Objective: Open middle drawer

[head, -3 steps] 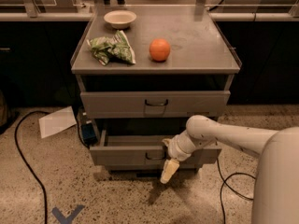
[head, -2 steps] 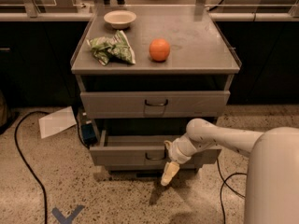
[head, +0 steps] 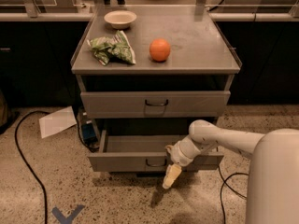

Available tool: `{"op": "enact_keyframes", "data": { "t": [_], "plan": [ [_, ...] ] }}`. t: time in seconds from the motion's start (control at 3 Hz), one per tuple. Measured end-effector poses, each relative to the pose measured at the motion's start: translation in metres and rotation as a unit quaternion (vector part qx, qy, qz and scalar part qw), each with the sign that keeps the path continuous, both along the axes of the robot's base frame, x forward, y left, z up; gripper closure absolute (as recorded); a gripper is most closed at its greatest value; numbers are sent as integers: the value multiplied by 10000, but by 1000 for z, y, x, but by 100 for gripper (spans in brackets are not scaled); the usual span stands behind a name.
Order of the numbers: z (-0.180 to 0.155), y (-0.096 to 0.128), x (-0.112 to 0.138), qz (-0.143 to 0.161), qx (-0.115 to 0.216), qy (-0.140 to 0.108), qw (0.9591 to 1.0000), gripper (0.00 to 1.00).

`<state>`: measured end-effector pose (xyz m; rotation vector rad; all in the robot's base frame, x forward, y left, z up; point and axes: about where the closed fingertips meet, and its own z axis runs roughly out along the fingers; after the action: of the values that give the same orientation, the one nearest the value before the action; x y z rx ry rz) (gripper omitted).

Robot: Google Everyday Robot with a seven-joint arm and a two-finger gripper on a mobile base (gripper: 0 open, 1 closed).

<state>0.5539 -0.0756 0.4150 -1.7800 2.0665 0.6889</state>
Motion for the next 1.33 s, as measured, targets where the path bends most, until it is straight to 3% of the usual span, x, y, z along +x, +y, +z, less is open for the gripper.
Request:
{"op": "enact_keyframes", "data": {
  "t": [0.33, 0.67, 1.0, 1.33],
  "plan": [
    [0, 0, 0, 7, -4, 1, 10000, 0],
    [1, 5, -18, 184, -52, 67, 9998, 0],
    [20, 8, -83, 167, -111, 438, 9988, 0],
    [20, 8, -83, 167, -111, 438, 9988, 0]
  ]
}}
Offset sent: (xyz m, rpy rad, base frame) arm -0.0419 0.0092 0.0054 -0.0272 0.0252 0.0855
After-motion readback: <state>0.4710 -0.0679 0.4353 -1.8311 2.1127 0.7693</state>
